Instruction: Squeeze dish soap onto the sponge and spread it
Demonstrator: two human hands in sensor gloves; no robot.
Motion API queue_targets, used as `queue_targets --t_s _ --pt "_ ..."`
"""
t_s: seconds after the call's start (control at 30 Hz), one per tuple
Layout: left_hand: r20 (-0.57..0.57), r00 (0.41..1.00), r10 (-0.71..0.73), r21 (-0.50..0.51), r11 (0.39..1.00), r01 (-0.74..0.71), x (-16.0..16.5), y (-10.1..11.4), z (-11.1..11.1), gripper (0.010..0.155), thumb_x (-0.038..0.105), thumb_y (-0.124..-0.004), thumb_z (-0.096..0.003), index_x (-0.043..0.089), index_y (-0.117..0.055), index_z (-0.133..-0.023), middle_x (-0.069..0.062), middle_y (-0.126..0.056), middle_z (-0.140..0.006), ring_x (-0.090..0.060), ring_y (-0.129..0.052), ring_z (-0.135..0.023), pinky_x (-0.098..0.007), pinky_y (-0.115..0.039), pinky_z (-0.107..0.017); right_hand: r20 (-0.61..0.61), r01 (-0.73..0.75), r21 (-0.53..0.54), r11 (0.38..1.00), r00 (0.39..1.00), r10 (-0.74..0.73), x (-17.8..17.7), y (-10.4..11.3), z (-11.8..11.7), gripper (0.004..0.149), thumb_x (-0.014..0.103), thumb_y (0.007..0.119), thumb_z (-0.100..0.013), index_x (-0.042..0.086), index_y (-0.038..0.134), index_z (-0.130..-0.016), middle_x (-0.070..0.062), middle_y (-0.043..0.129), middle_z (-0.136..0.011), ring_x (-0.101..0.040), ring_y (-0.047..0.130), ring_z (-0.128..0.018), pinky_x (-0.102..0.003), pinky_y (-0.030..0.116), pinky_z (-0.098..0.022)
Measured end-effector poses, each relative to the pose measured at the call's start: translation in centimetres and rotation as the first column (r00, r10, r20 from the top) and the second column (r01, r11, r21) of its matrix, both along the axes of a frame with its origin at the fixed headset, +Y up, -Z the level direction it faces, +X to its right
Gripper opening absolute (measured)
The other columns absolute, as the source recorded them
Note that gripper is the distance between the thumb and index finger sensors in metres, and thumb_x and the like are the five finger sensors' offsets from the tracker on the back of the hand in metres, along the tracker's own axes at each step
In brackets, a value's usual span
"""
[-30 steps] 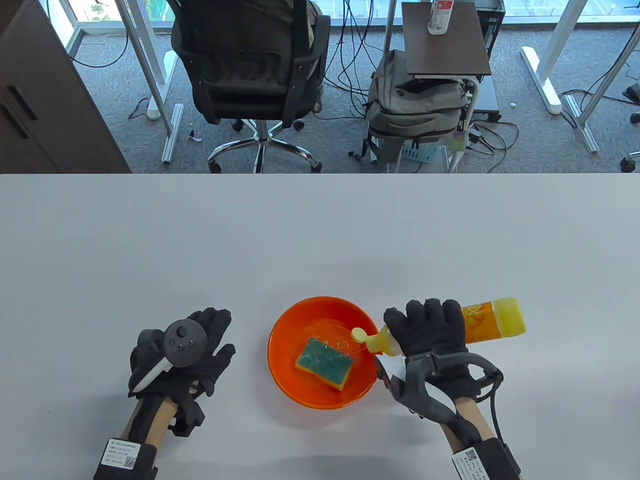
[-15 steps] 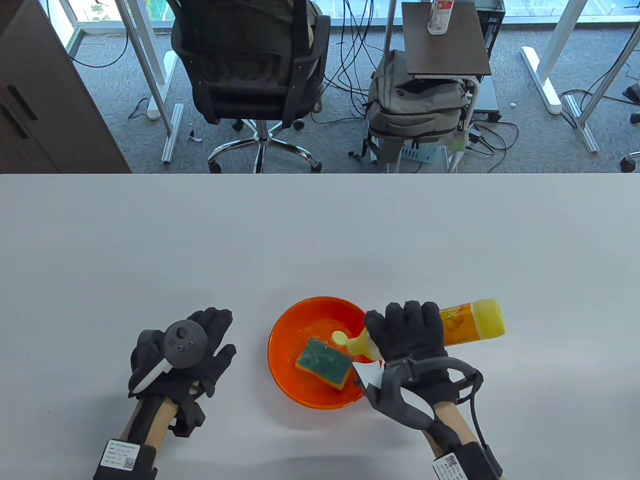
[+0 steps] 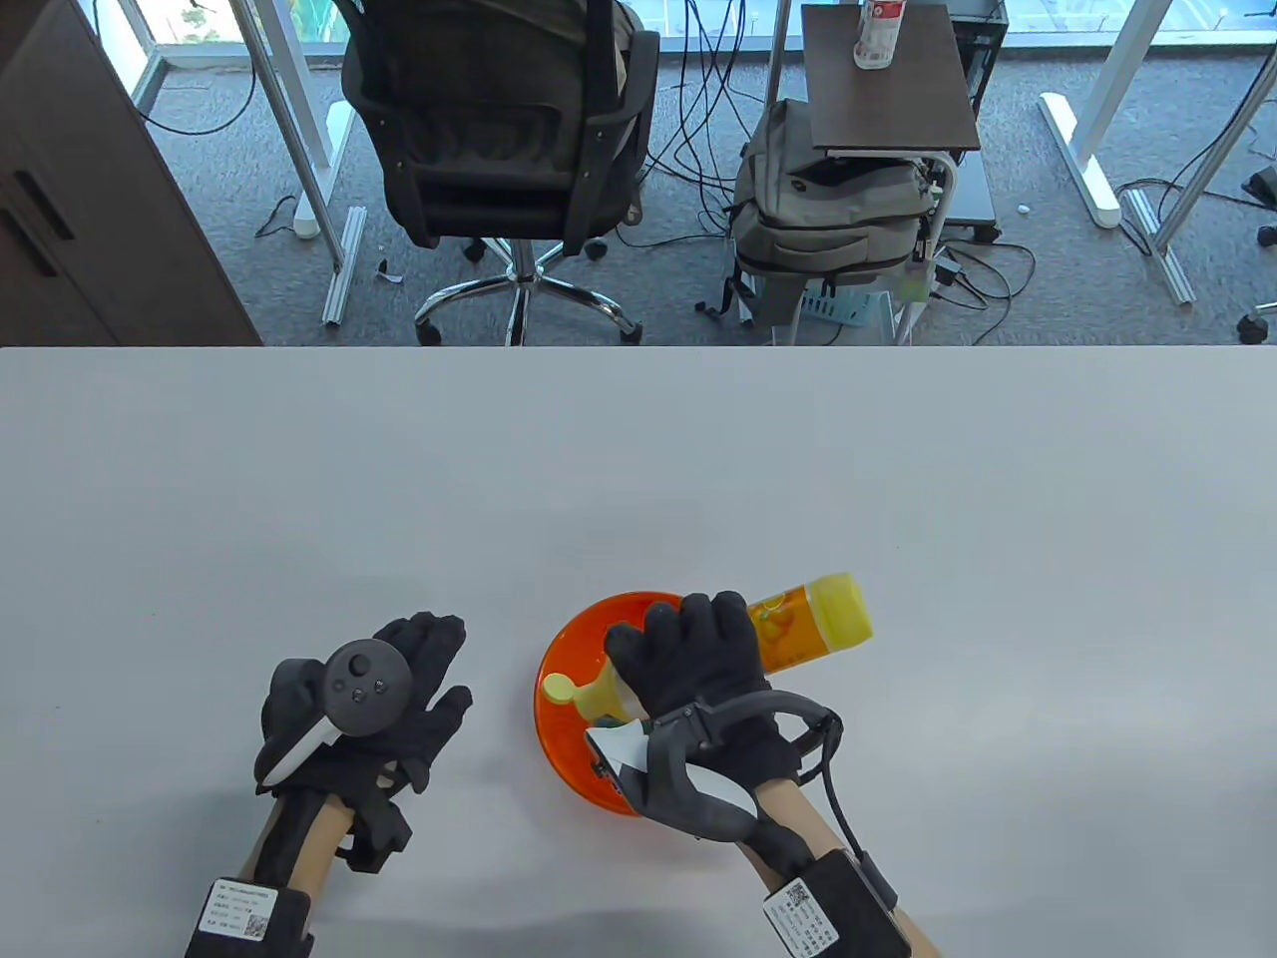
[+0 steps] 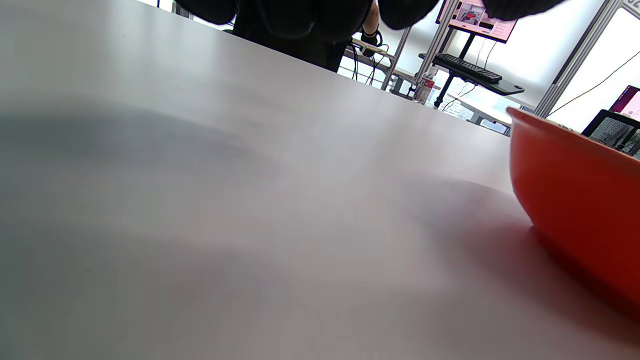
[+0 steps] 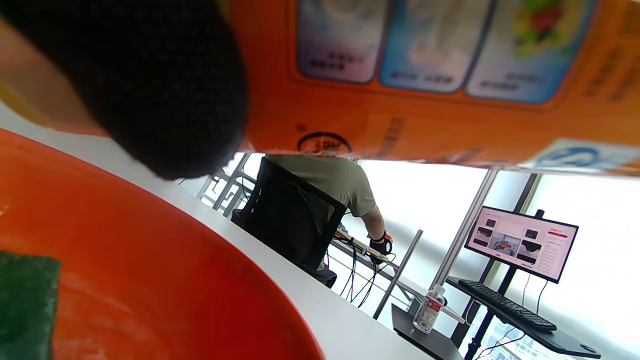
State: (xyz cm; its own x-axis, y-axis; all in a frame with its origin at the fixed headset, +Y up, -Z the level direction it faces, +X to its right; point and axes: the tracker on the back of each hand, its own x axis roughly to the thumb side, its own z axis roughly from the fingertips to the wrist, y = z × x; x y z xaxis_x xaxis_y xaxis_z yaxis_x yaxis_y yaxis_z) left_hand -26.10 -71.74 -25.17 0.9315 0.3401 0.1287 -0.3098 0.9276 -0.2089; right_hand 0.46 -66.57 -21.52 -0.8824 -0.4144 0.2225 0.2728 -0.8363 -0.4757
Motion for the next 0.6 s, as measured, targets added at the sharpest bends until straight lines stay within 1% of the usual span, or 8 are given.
queue_targets --t_s 0.13,0.2,0.27,0.4,0.5,0.6 --pt "-0.004 1.0 0.004 -0.004 1.0 -0.004 -0.2 -0.1 -0.1 0.072 0.055 -0.067 -0.0429 0.03 -0.053 -0.109 -0.002 -0.052 -0.118 -0.033 -0.054 -0.114 -0.063 -0.051 -0.081 -0.003 0.033 -0.015 0.999 0.999 -0.034 0.2 0.1 -0.2 0.079 0.035 0.106 -0.024 0.054 0.069 -0.091 0.013 0.074 -0.095 -0.022 0.075 -0.09 -0.054 0.053 -0.077" --pt "-0.005 1.0 0.012 -0.003 1.0 -0.012 -0.2 -0.1 -0.1 0.072 0.055 -0.067 -0.0429 0.03 -0.052 -0.109 -0.003 -0.052 -0.118 -0.033 -0.054 -0.114 -0.063 -0.051 -0.081 0.004 0.079 -0.044 0.996 0.997 -0.078 0.7 0.1 -0.3 0.079 0.037 0.105 -0.025 0.054 0.066 -0.092 0.013 0.073 -0.096 -0.022 0.074 -0.091 -0.054 0.054 -0.077" --pt "-0.003 1.0 0.026 -0.003 1.0 -0.026 -0.1 -0.1 -0.1 0.072 0.055 -0.067 -0.0429 0.031 -0.052 -0.109 -0.002 -0.052 -0.118 -0.033 -0.054 -0.114 -0.063 -0.05 -0.081 0.006 0.106 -0.049 0.993 0.994 -0.106 1.3 -0.1 -0.4 0.079 0.038 0.104 -0.026 0.054 0.064 -0.092 0.012 0.072 -0.096 -0.022 0.075 -0.092 -0.056 0.055 -0.077" --pt "0.015 0.998 0.055 0.012 0.998 -0.055 0.3 0.3 0.0 0.072 0.055 -0.067 -0.0428 0.031 -0.051 -0.109 -0.002 -0.051 -0.118 -0.033 -0.054 -0.115 -0.063 -0.05 -0.081 0.019 0.127 -0.067 0.99 0.992 -0.126 2.4 -0.1 -0.5 0.079 0.04 0.103 -0.027 0.053 0.061 -0.092 0.011 0.071 -0.096 -0.024 0.078 -0.094 -0.057 0.055 -0.078" --pt "0.039 0.992 0.121 0.037 0.992 -0.122 0.9 1.1 0.2 0.072 0.056 -0.067 -0.0428 0.031 -0.051 -0.109 -0.002 -0.051 -0.118 -0.032 -0.054 -0.115 -0.063 -0.05 -0.081 0.028 0.148 -0.088 0.985 0.989 -0.146 3.3 0.1 -0.7 0.079 0.043 0.102 -0.027 0.052 0.059 -0.092 0.012 0.071 -0.096 -0.025 0.082 -0.093 -0.057 0.057 -0.078" --pt "0.073 0.973 0.22 0.056 0.973 -0.224 1.7 2.3 0.2 0.072 0.056 -0.067 -0.043 0.032 -0.051 -0.109 -0.001 -0.05 -0.119 -0.032 -0.053 -0.115 -0.063 -0.05 -0.081 0.034 0.201 -0.102 0.974 0.979 -0.199 4.2 0.2 -0.8 0.079 0.046 0.101 -0.027 0.052 0.058 -0.093 0.012 0.072 -0.096 -0.024 0.087 -0.09 -0.056 0.059 -0.078"
